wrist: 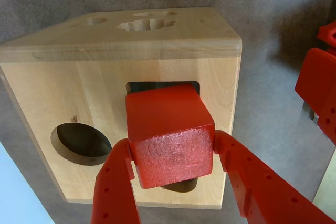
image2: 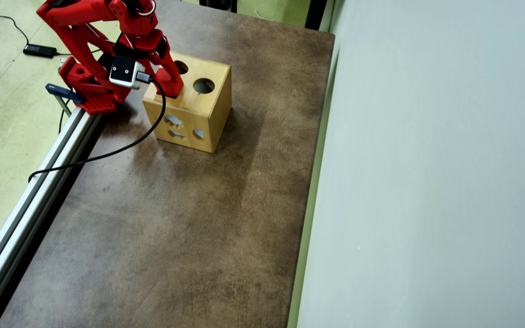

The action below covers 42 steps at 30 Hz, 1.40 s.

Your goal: Pick and place the red cube on the square hole

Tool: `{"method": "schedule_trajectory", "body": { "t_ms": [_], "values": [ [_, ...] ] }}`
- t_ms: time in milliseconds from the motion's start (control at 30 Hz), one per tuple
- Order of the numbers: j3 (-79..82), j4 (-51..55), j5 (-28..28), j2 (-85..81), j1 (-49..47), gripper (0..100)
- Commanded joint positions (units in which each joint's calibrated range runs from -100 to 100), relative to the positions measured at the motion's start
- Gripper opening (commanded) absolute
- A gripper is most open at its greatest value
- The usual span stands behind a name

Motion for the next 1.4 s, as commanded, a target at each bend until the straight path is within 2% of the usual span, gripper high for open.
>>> {"method": "schedule_trajectory", "body": {
  "t_ms": [0, 800, 1033, 1367],
  "values": [
    [-1.09, 0.49, -0.1, -2.23, -0.42, 11],
    [-0.29, 0.49, -0.1, -6.39, -0.5, 11],
    [-0.29, 0.49, -0.1, -6.39, -0.42, 7],
    [-0.2, 0.49, -0.05, -6.39, -0.42, 7]
  ]
}}
